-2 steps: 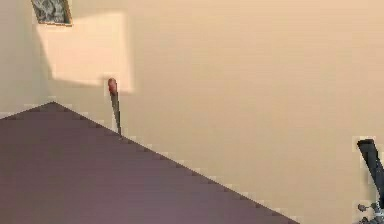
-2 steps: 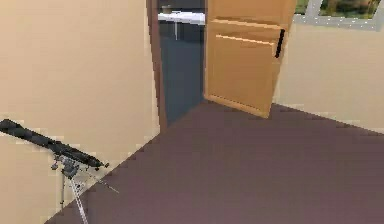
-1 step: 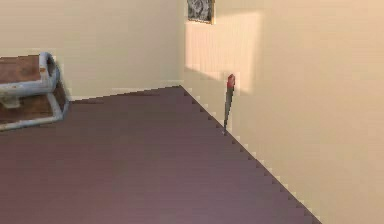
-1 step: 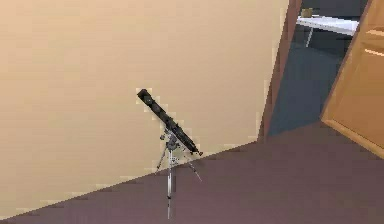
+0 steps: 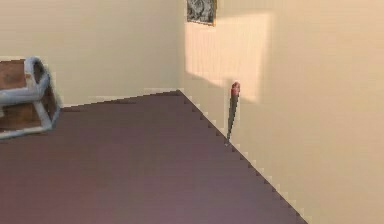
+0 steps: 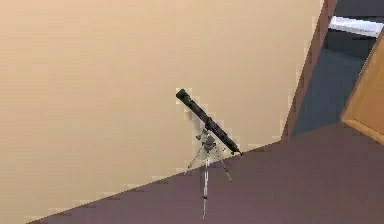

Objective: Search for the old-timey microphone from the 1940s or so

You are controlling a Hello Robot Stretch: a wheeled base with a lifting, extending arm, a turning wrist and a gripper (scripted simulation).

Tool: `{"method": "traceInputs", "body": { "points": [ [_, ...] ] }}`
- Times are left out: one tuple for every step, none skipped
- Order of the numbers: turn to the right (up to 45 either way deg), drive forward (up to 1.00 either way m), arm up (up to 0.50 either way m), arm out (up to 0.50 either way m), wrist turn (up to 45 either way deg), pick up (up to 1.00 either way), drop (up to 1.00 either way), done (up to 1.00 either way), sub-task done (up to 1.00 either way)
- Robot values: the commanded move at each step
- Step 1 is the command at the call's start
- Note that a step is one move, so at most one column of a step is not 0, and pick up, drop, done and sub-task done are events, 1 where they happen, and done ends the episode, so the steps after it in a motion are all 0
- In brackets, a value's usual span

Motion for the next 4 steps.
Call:
{"method": "traceInputs", "body": {
  "points": [
    [-21.0,0.0,0.0,0.0,0.0,0.0,0.0,0.0,0.0],
    [0.0,0.3,0.0,0.0,0.0,0.0,0.0,0.0,0.0],
    [-45.0,0.0,0.0,0.0,0.0,0.0,0.0,0.0,0.0],
    [-33.0,0.0,0.0,0.0,0.0,0.0,0.0,0.0,0.0]
  ]
}}
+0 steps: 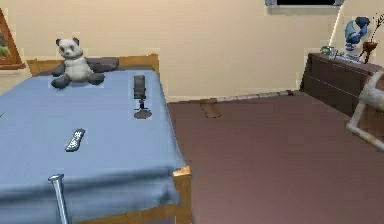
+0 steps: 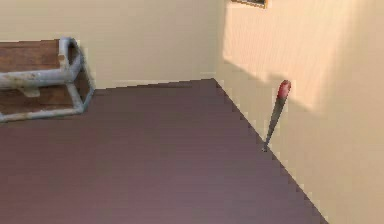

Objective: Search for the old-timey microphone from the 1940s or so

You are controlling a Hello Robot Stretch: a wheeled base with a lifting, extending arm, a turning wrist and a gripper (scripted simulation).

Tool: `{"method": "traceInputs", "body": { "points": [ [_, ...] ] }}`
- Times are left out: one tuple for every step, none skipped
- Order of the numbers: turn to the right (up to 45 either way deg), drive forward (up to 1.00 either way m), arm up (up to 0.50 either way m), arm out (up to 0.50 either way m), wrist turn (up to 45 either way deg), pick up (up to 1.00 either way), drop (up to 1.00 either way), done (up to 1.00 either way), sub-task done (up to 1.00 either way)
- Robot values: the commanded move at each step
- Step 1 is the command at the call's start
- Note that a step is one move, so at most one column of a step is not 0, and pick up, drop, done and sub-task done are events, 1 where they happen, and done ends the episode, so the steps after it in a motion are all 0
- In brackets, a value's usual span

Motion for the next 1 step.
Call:
{"method": "traceInputs", "body": {
  "points": [
    [0.0,0.4,0.0,0.0,0.0,0.0,0.0,0.0,0.0]
  ]
}}
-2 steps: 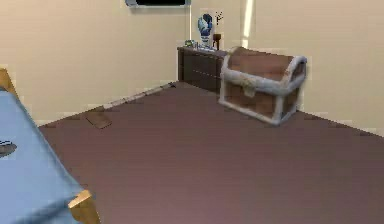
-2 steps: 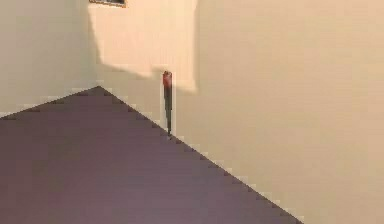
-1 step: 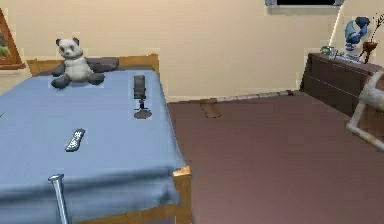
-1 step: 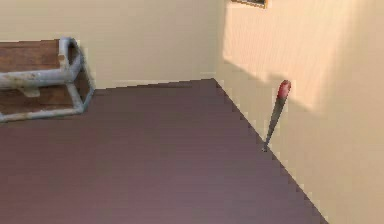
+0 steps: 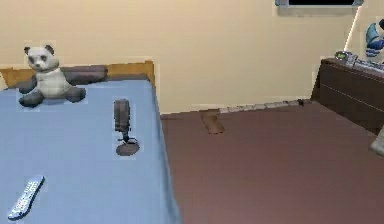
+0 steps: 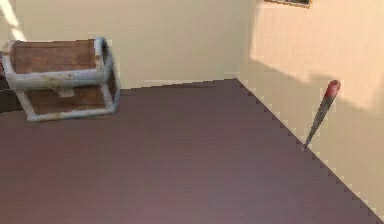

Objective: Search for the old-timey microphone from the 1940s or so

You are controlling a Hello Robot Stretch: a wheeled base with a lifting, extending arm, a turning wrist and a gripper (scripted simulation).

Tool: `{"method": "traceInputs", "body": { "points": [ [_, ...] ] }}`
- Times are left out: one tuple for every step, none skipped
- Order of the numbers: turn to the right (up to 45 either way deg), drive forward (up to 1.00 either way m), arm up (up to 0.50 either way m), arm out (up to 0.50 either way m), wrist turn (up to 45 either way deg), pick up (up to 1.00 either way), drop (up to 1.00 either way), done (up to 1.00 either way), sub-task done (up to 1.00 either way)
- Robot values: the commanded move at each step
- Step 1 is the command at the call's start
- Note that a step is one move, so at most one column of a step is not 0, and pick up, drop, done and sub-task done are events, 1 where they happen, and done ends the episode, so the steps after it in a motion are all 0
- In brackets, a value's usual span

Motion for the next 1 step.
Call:
{"method": "traceInputs", "body": {
  "points": [
    [-18.0,0.0,0.0,0.0,0.0,0.0,0.0,0.0,0.0]
  ]
}}
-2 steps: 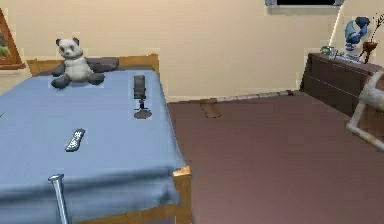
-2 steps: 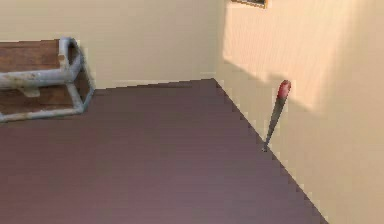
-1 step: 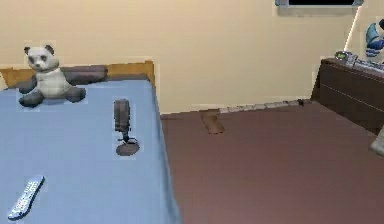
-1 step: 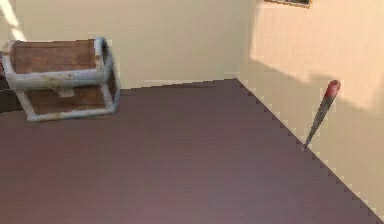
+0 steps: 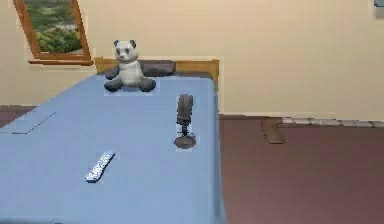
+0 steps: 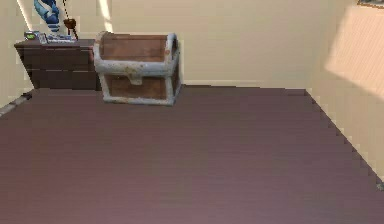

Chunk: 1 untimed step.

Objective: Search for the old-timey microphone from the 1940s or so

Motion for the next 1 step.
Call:
{"method": "traceInputs", "body": {
  "points": [
    [0.0,0.0,0.0,0.0,0.0,0.0,0.0,1.0,0.0]
  ]
}}
